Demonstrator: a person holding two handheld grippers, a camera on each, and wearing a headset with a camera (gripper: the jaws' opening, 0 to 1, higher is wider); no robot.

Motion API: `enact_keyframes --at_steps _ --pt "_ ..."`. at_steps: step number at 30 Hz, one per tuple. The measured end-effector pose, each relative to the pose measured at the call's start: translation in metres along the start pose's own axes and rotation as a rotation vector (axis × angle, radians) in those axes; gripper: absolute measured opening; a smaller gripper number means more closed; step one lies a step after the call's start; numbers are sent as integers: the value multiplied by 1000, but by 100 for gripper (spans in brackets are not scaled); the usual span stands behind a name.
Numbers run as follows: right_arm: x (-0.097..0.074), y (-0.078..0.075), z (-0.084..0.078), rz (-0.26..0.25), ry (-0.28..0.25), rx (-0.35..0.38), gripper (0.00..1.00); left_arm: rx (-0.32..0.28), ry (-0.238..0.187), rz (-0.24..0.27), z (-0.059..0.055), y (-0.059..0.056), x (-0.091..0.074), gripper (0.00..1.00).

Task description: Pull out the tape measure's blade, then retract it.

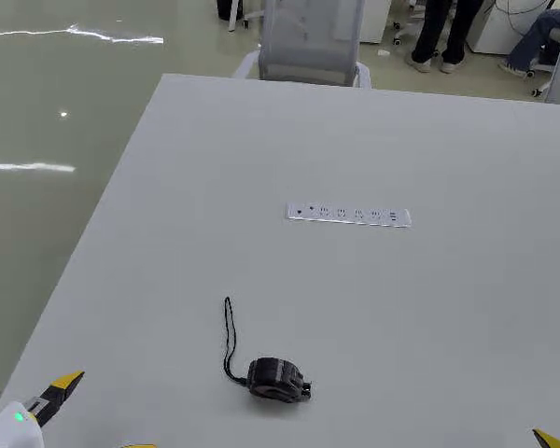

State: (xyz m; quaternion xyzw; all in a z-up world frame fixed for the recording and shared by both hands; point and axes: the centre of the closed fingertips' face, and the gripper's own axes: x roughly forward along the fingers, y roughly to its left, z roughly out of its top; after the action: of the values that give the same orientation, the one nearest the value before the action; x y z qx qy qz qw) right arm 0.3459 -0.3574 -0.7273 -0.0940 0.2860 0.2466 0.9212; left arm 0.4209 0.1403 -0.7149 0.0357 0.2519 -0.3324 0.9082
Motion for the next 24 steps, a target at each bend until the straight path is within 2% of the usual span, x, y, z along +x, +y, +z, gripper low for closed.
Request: enact_keyframes --at_steps 2,8,14,19,24 --pt "2 0 3 4 -2 -8 100 1 17 -12 -3 -1 2 93" --pt "8 -2 8 23 -3 -19 99 25 14 -26 2 -6 10 95" --pt "14 3 16 48 -6 -37 98 35 38 -108 4 -25 21 99" --pt "19 7 22 60 -10 -44 97 61 56 -135 6 -31 31 99" --pt "25 16 26 85 -14 -61 96 95 58 -148 16 -31 38 98"
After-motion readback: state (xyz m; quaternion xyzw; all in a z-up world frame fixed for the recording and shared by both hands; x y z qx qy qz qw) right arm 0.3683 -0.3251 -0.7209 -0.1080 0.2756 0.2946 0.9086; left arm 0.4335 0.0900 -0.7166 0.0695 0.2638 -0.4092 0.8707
